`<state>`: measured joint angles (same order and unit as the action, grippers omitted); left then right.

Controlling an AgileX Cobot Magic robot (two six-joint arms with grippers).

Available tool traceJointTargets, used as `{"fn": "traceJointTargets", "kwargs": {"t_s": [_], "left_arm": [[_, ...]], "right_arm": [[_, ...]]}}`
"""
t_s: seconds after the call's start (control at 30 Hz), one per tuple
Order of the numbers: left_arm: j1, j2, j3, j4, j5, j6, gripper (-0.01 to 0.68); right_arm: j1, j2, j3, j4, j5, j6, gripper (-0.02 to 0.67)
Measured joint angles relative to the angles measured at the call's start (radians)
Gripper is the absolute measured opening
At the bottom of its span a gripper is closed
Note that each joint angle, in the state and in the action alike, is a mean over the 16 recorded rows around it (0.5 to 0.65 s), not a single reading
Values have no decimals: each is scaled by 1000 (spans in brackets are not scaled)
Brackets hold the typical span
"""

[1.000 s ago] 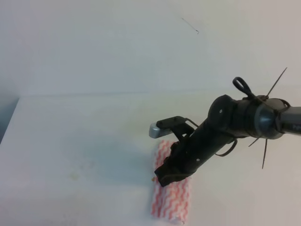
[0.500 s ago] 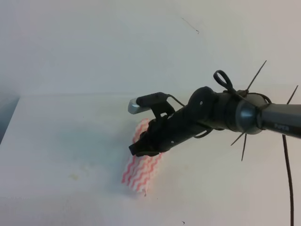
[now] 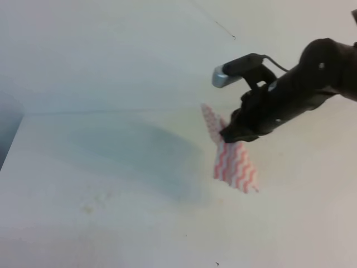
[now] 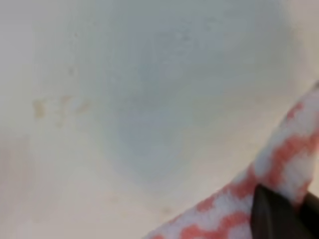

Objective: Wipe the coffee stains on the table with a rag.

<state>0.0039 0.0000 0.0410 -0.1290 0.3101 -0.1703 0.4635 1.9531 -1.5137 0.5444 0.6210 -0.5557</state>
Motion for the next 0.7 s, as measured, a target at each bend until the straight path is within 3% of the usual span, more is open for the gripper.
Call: {"fn": "traceJointTargets", "kwargs": {"t_s": [0.3,0.7], "left_arm": [[0,0,3,0,0,0,1],[0,0,-8,0,0,0,1]], "right_arm": [[-71,-246,242,-197,0,52,32],[-86,-411,385,-213,-49,35,313]]}}
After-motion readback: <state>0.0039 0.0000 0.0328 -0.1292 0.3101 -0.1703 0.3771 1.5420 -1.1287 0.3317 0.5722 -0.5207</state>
